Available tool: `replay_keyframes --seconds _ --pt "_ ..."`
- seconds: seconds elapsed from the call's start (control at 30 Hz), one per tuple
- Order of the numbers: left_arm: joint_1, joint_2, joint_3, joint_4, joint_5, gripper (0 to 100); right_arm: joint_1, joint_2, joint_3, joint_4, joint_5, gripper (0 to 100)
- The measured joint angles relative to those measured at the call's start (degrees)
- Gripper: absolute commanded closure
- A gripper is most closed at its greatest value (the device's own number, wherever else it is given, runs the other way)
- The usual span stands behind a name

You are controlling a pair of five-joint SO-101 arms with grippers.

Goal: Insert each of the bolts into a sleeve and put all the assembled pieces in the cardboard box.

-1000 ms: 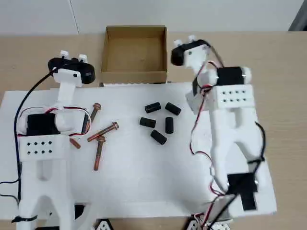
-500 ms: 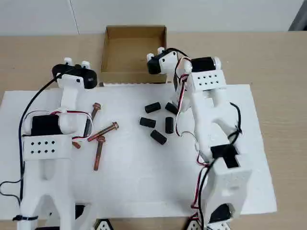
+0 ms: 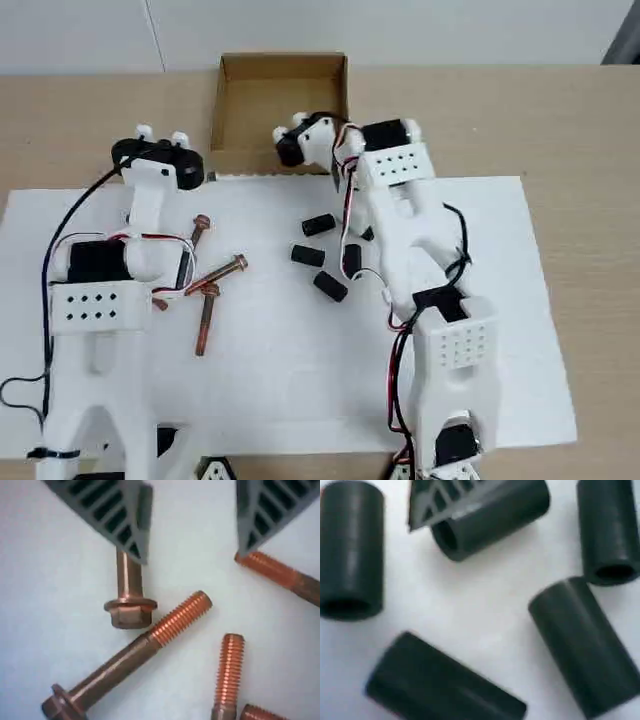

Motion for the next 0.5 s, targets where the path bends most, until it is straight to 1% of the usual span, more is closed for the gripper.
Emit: replay_keyframes --seconds 0.37,0.43,0.5 --pt "0.0 0.0 0.0 0.0 0.0 88 0.8 5.4 -0.3 -0.6 0.1 81.6" --pt "0.0 0.0 0.0 0.0 0.0 88 0.9 6.5 -0.3 -1.5 0.1 83.8" --pt "0.0 0.0 0.0 0.0 0.0 88 0.9 7.4 -0.4 -2.2 0.4 89.0"
